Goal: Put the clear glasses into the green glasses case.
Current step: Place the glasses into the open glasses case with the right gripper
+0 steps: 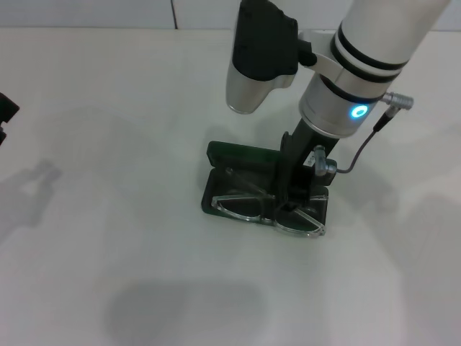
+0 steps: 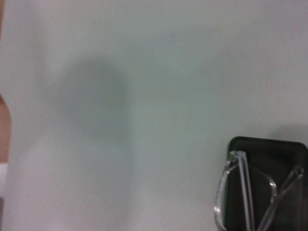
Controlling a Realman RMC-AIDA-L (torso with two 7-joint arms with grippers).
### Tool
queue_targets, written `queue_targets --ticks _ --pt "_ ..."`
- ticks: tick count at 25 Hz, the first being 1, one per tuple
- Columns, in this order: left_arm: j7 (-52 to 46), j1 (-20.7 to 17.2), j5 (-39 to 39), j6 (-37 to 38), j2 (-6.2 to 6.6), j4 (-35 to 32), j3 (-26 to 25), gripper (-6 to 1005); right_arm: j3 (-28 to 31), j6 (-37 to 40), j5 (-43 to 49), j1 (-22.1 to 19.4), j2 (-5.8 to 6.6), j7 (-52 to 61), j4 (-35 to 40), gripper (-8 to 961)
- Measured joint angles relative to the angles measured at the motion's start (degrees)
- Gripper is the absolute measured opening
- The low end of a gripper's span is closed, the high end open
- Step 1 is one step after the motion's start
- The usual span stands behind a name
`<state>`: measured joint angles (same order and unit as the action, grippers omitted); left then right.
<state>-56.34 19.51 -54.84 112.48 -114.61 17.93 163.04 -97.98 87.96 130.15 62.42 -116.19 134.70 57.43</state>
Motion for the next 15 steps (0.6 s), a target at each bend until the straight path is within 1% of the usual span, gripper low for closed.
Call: queue_targets --ticks 3,7,15 --pt "0.0 0.0 0.0 -0.17 0.0 -0.01 0.0 252 -0.92 0.34 1.66 -0.07 0.0 2.1 1.9 276" --pt "0.65 0.06 0.0 -0.42 0.0 -0.28 0.0 252 -2.28 0.22 3.32 0.15 0.01 3.24 1.62 275" --pt "1.12 0.31 0.0 -0.52 -0.09 -0.44 0.0 252 -7.08 -4.74 3.56 0.44 0.0 2.91 -0.37 274"
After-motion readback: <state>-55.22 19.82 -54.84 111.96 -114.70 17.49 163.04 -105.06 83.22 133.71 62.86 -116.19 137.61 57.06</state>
